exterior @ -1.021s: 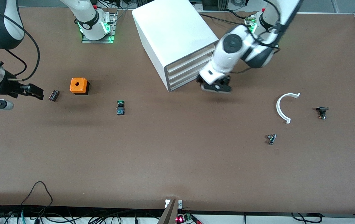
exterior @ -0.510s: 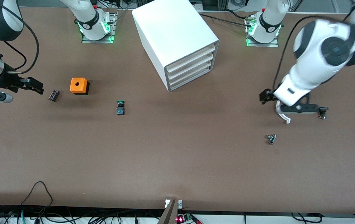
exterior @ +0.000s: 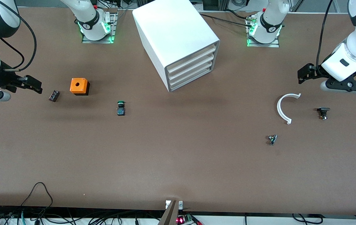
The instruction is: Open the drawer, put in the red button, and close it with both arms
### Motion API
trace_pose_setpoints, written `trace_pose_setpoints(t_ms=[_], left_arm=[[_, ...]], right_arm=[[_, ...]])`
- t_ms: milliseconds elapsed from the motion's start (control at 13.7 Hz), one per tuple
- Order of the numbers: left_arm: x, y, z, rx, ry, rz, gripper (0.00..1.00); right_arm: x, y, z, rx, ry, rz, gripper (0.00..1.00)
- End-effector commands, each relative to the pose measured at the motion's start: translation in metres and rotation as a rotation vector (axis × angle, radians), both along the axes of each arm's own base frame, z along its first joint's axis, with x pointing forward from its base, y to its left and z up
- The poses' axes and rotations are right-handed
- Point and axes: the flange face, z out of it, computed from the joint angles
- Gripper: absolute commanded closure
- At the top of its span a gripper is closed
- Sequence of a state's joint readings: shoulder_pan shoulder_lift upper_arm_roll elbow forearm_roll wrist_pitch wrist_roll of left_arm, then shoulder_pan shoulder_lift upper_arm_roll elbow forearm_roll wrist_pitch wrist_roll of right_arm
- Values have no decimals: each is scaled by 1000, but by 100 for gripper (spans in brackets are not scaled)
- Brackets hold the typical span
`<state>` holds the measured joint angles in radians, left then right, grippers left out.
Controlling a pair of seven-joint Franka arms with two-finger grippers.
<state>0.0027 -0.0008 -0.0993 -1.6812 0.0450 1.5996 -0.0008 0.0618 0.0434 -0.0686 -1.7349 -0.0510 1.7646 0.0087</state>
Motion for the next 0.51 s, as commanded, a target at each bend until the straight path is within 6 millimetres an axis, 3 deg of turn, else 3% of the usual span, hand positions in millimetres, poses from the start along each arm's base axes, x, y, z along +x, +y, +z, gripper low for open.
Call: trace_pose_setpoints(t_ms=[0, 219, 292, 438], left_arm=[[6, 1, 1, 4, 30, -27, 0], [7, 2, 5, 7, 18, -21, 0], [9, 5, 15, 9, -5, -21, 0], [12, 31, 37, -2, -49, 27, 0]], right_arm=[[-6, -2, 8, 20, 19, 13, 0], [-4, 2, 13, 19, 7, 15, 0], [-4, 2, 13, 19, 5, 15, 0], [-4, 2, 13, 21, 7, 13, 0]])
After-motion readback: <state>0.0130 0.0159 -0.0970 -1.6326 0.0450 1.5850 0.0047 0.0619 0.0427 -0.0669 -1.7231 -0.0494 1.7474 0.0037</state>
